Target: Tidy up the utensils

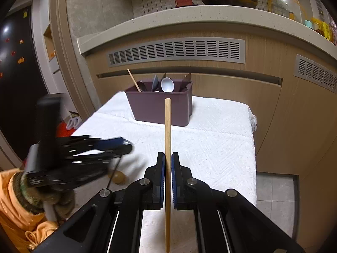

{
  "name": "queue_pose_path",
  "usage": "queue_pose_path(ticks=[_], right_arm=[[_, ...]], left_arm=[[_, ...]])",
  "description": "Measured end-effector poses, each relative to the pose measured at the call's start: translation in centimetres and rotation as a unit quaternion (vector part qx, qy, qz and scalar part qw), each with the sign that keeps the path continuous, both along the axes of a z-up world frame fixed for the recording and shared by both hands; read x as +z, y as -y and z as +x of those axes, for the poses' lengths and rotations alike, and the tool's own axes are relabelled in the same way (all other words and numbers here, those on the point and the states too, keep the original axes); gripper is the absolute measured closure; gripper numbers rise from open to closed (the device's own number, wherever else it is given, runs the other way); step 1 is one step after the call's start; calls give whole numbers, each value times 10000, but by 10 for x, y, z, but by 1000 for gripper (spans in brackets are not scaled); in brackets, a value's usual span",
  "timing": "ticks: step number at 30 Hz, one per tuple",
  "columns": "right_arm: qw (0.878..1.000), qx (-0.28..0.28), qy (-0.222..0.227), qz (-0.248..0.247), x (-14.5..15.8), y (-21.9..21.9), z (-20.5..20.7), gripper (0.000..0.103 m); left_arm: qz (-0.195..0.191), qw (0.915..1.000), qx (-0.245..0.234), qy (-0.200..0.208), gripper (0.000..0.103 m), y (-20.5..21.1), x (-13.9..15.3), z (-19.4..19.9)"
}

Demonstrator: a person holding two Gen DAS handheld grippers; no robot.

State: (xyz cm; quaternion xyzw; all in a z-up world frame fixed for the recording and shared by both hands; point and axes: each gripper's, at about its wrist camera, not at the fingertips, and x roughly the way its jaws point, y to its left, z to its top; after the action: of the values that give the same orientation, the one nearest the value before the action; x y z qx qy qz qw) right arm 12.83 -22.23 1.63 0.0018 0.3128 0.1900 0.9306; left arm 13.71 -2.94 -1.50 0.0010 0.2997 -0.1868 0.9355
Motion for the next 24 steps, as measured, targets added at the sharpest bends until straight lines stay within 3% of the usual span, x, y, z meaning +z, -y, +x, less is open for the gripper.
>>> queue_pose_path(ticks=[2, 7, 10, 12, 15, 19, 24], right_arm=[[10000, 18, 77, 42, 4, -2, -3, 97], [9995, 99, 285, 0, 15, -11, -10, 97], [9995, 92, 310, -37, 17, -14, -9, 97], [9996, 86, 279, -58, 15, -13, -9, 97], [9998, 56, 184, -77, 10, -11, -7, 97], [9999, 72, 65, -76, 3, -7, -5, 97], [9999, 103, -61, -72, -5, -9, -3, 97]], left_arm=[[-145, 9993, 100, 322, 102, -14, 17, -14], [-264, 9970, 289, 671, 103, -33, 39, -26], [-107, 9981, 419, 430, 102, -35, 35, -15], [-45, 9991, 407, 64, 99, -38, 27, -8], [220, 9969, -47, -749, 90, -29, -5, -2], [698, 9917, -691, -835, 54, -11, -40, -20], [1081, 9870, -957, -710, 49, 7, -63, -23]])
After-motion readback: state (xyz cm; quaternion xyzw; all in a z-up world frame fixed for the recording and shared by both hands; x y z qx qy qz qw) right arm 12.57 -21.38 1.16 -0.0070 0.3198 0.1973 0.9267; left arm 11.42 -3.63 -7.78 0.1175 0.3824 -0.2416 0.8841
